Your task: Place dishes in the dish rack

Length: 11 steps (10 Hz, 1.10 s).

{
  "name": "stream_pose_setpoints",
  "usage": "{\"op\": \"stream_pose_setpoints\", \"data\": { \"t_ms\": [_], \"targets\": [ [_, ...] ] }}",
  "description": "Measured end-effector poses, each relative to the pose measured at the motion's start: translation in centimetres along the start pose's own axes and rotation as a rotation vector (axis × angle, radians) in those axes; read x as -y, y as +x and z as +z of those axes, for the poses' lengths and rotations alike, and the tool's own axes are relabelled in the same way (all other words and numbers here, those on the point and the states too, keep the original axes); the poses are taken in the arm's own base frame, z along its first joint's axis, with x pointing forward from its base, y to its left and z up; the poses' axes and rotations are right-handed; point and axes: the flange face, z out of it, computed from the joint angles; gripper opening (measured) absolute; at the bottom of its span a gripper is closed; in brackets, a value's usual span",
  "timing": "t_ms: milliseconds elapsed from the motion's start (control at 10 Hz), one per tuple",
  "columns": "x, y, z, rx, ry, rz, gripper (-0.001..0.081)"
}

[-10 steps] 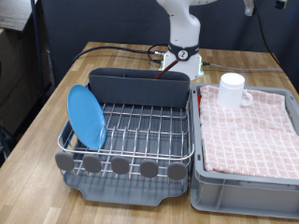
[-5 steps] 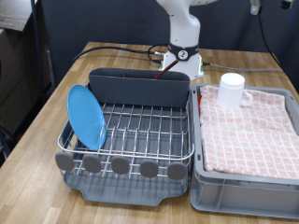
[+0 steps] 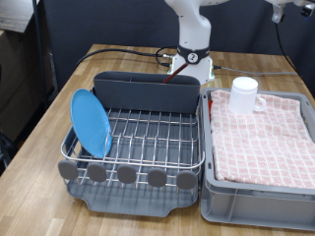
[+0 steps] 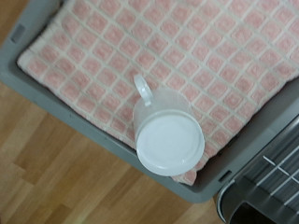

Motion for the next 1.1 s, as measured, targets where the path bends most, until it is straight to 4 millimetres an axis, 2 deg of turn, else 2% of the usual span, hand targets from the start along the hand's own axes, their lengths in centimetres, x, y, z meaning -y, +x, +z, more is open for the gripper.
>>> {"op": "stream_pose_setpoints", "data": {
  "t_ms": [500,600,900,1100],
  "targets": [
    [2.6,1.2,5.0,0.082,-0.099,-0.100,0.0803],
    [3.1,1.3,5.6,0.084,-0.105,-0.122,0.0803],
    [2.6,1.4,5.7,0.093,-0.151,-0.157,0.0803],
    [3.0,1.7,7.0,0.111,-0.183,-0.203,0.0803]
  ]
}}
